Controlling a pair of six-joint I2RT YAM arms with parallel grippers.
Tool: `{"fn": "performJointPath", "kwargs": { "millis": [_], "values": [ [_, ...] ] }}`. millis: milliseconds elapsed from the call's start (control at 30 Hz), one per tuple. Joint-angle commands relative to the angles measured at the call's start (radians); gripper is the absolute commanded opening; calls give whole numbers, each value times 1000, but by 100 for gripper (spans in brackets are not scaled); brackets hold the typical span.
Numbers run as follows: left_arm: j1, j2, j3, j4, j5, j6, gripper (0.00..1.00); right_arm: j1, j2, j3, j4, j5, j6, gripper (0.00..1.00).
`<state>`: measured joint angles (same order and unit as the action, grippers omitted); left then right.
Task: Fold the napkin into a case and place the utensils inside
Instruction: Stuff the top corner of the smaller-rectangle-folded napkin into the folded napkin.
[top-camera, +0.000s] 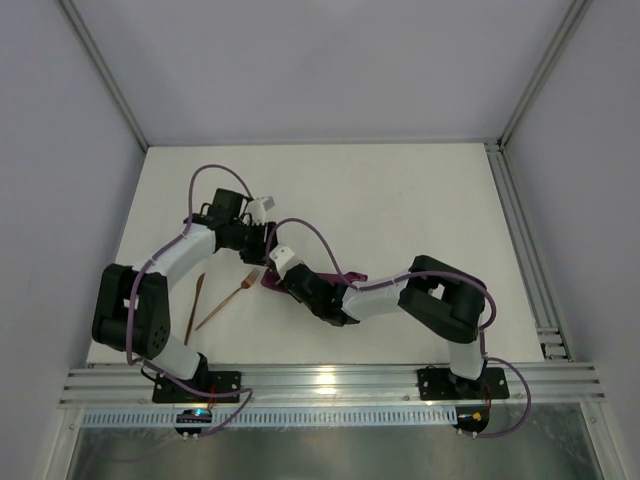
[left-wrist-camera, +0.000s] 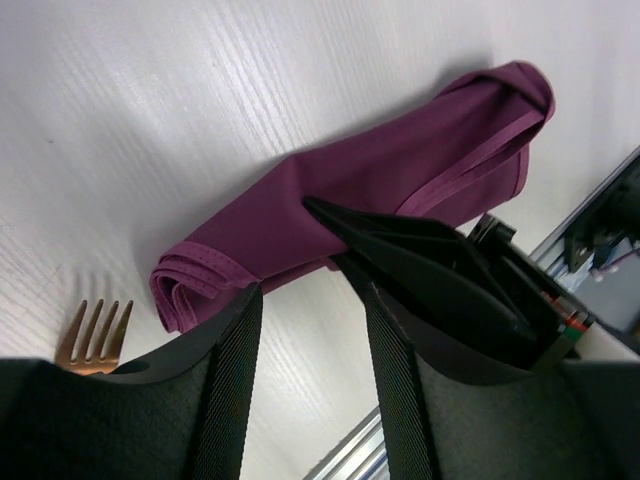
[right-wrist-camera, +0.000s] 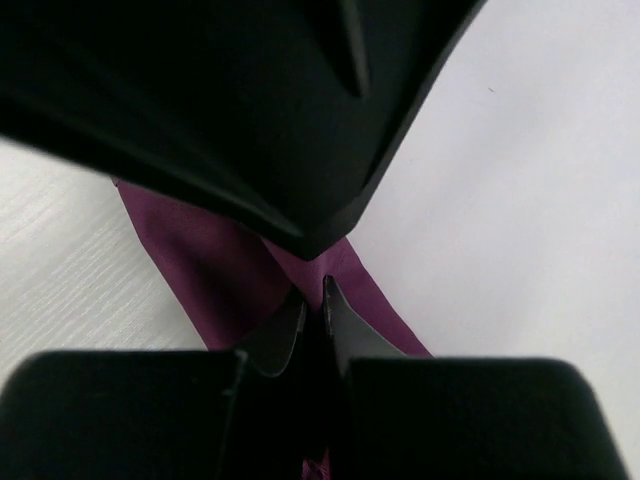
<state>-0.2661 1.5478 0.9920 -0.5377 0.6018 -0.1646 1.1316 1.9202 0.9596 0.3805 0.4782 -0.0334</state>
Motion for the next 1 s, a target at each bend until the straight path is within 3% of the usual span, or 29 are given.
{"fn": "performJointPath", "kwargs": {
  "millis": [0,400,467,733,967],
  "values": [
    [-2,-40,-19,82,1,-179,48,5,8,21,12,-38,3,3],
    [-59,-67,-122,232,-100,-401,50,-20,-30,-19,41,-87,26,3],
    [-102,-72,-118,245,-134,-401,51,-21,-30,-19,41,-92,27,3],
    [-105,41,-115,243,-160,-406,55,-26,-35,-25,46,-92,32,3],
    [-67,25,8,167,-103,-395,56,-61,-38,-38,40,-142,92,3]
  ]
}}
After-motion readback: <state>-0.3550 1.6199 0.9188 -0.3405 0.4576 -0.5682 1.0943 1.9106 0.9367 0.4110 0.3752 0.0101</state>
